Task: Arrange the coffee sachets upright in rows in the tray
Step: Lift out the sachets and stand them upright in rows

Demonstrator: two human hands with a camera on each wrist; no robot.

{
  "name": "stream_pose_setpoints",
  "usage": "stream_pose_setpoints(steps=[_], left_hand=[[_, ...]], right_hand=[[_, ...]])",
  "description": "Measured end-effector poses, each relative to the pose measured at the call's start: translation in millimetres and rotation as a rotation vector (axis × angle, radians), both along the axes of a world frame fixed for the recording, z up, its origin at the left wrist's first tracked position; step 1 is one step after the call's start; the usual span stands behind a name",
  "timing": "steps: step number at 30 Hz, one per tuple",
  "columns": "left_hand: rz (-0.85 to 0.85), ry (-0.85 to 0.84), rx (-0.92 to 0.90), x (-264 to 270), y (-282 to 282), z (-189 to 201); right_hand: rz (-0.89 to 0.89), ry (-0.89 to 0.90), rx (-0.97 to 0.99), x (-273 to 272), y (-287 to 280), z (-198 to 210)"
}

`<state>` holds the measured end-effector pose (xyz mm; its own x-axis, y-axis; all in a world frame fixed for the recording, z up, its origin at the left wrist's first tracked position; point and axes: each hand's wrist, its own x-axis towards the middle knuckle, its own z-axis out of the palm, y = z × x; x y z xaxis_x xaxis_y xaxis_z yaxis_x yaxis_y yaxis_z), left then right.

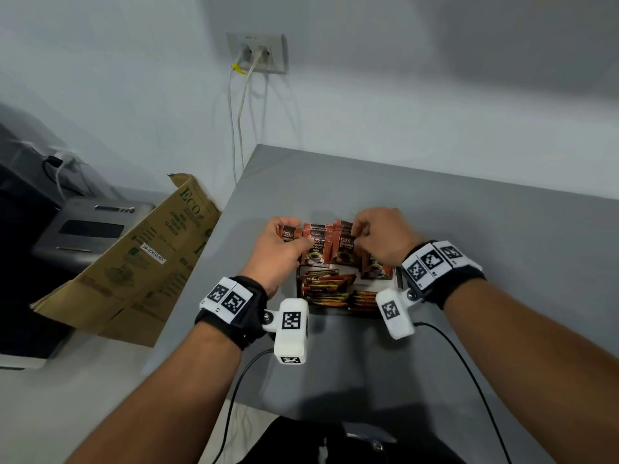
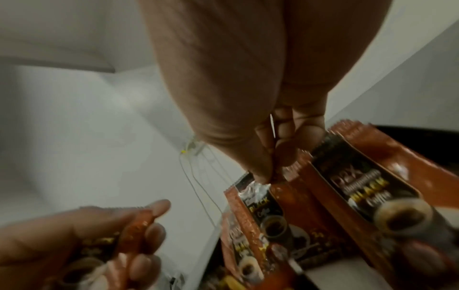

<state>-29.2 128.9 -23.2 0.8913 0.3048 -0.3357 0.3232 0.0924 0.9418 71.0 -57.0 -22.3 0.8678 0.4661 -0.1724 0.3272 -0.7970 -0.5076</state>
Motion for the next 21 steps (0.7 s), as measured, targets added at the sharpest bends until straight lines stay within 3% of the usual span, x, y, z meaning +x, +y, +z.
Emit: stream_pose_setpoints(steps=[12, 21], left_hand=[[-0.082, 0.069, 0.026, -7.3, 2.3, -4.2], [-0.11, 0.083, 0.033, -3.9, -1.1, -2.1]], right_hand=[[-0.029, -0.016, -0.153, -2.0, 14.2, -13.9], [0.001, -0.031, -0.156, -0.1, 13.7, -12.6]])
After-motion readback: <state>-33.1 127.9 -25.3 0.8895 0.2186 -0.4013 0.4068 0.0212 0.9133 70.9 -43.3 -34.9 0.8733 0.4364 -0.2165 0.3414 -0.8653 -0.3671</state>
